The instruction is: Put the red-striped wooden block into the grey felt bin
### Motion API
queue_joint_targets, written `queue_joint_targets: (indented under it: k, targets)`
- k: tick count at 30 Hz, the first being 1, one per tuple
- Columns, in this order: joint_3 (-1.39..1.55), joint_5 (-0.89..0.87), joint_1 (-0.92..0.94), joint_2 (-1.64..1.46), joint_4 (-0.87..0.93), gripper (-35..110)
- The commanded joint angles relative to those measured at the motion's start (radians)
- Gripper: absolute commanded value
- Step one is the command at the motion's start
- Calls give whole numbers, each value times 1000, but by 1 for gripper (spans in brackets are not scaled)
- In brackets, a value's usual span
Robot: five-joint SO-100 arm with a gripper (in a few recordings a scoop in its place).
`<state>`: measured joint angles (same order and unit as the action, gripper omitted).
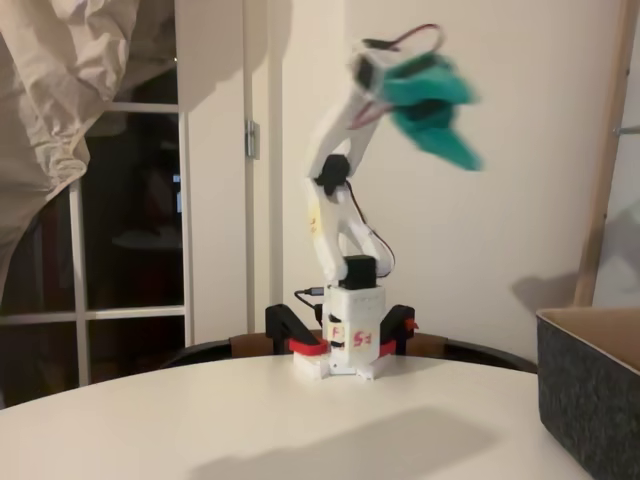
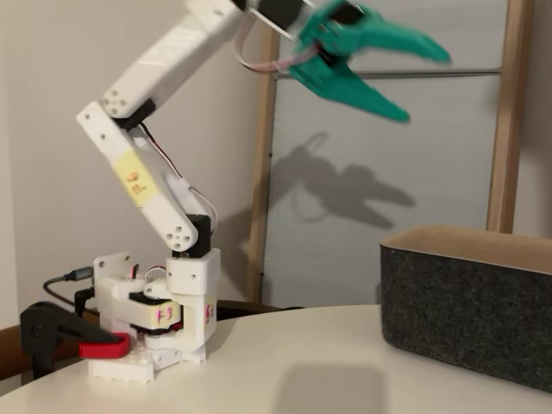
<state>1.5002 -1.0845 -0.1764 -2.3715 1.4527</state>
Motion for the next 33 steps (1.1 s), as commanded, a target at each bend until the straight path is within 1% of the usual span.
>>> queue_joint_targets:
  k: [1, 4, 7, 12, 20, 23, 26, 33]
  targets:
    - [11, -212, 298, -77, 25, 26]
    - [17, -345, 531, -78, 25, 24]
    - [46, -416, 709, -75, 23, 23]
    - [141, -399, 885, -75, 23, 20]
    - [397, -276, 985, -77, 20, 16]
    - [523, -253, 994, -87, -5, 12]
    - [663, -247, 1000, -117, -87, 8]
    - [956, -235, 1017, -250, -399, 6]
